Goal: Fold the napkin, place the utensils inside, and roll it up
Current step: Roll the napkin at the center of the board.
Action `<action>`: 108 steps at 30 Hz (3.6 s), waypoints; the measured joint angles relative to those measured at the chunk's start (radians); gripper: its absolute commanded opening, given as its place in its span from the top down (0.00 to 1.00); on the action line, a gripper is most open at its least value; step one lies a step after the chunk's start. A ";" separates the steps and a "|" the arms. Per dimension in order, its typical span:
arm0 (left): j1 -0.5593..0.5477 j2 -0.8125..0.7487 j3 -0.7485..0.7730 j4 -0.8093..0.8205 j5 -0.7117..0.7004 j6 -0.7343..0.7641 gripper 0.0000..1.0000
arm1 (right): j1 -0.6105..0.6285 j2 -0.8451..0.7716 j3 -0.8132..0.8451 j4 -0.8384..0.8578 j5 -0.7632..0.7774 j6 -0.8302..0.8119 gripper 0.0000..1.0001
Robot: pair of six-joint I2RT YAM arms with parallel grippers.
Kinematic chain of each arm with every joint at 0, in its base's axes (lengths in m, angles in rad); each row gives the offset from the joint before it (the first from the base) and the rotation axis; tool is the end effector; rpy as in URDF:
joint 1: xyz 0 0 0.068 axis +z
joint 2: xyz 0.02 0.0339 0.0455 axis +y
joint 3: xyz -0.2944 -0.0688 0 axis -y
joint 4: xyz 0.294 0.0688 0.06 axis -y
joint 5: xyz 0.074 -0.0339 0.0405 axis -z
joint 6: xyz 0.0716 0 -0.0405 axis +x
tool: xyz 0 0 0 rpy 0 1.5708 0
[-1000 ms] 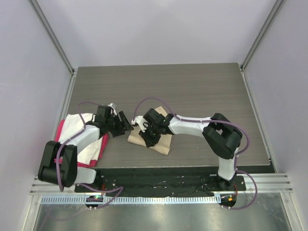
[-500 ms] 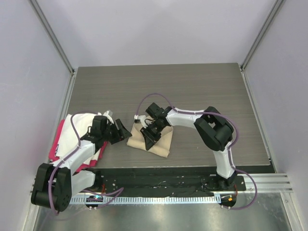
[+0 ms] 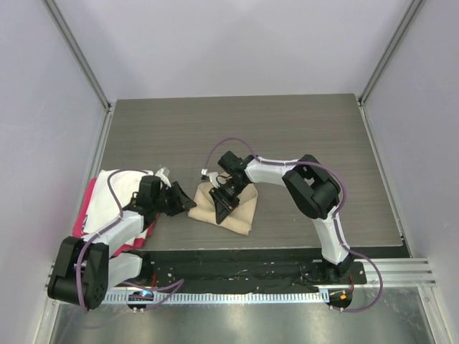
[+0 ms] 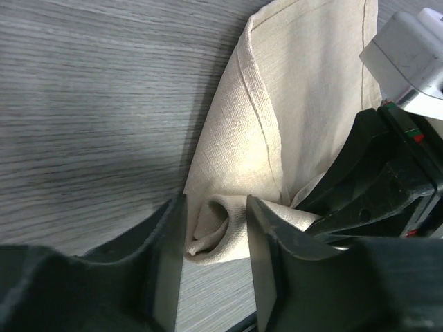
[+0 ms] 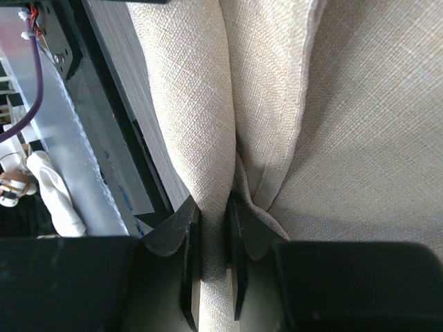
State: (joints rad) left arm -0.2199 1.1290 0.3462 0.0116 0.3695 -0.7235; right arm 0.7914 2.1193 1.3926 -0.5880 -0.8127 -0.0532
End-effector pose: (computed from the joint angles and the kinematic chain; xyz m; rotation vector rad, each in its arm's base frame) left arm 0.2343 -0.0789 0.1167 -0.4226 2.4187 -0.8775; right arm 0.2894 0.3668 0.0950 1.2915 -2.4951 -1.2561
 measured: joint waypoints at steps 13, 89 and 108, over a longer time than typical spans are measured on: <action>-0.003 0.092 -0.011 0.074 0.046 -0.009 1.00 | -0.008 0.015 0.042 -0.051 -0.008 0.055 0.47; -0.009 -0.089 0.022 -0.143 -0.078 -0.018 0.43 | 0.014 0.028 0.057 -0.086 -0.010 -0.056 0.72; -0.009 0.091 -0.066 0.199 0.039 -0.095 0.82 | -0.034 0.101 0.079 -0.106 -0.153 -0.021 0.67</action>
State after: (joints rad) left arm -0.2287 1.2198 0.2798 0.2108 0.4088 -0.8185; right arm 0.7578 2.2208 1.4715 -0.6937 -0.9657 -0.0738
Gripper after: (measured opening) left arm 0.303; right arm 0.286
